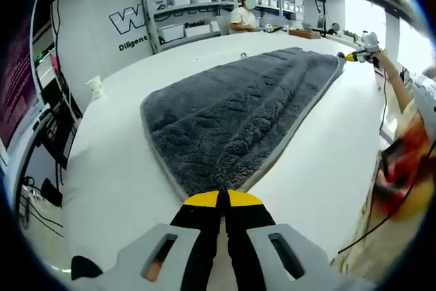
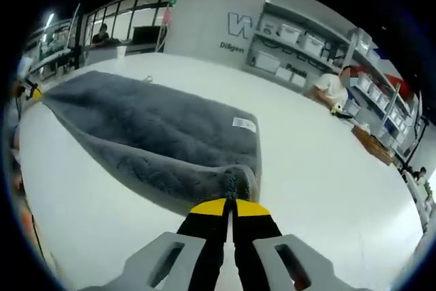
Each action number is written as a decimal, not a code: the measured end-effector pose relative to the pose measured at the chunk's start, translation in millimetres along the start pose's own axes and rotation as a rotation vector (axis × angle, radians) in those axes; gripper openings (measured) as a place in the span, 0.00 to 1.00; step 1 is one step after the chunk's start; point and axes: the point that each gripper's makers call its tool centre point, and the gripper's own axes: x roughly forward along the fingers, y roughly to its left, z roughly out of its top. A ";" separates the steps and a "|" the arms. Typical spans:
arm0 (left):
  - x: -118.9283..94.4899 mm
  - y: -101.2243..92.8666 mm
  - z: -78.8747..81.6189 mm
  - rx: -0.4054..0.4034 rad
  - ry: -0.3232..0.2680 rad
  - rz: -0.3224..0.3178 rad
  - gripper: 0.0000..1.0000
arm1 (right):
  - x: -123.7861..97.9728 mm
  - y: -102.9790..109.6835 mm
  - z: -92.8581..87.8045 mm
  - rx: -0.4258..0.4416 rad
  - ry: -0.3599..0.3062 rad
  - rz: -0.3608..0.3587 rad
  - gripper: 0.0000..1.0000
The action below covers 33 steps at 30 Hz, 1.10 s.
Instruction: Open the folded towel by lifting each exposed corner and separating the folded layers until the towel lies flat within the target outline without major curled edges
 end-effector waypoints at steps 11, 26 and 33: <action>-8.4 -5.1 -7.1 0.001 0.000 -0.005 0.02 | -13.6 6.3 -20.3 0.013 0.028 0.015 0.00; -13.5 -9.0 -15.6 0.008 0.011 0.005 0.02 | -24.8 7.5 -42.5 0.022 0.072 0.005 0.00; -19.2 -17.2 -1.9 -0.002 -0.082 -0.037 0.18 | -32.2 11.3 -23.9 0.006 0.010 -0.003 0.00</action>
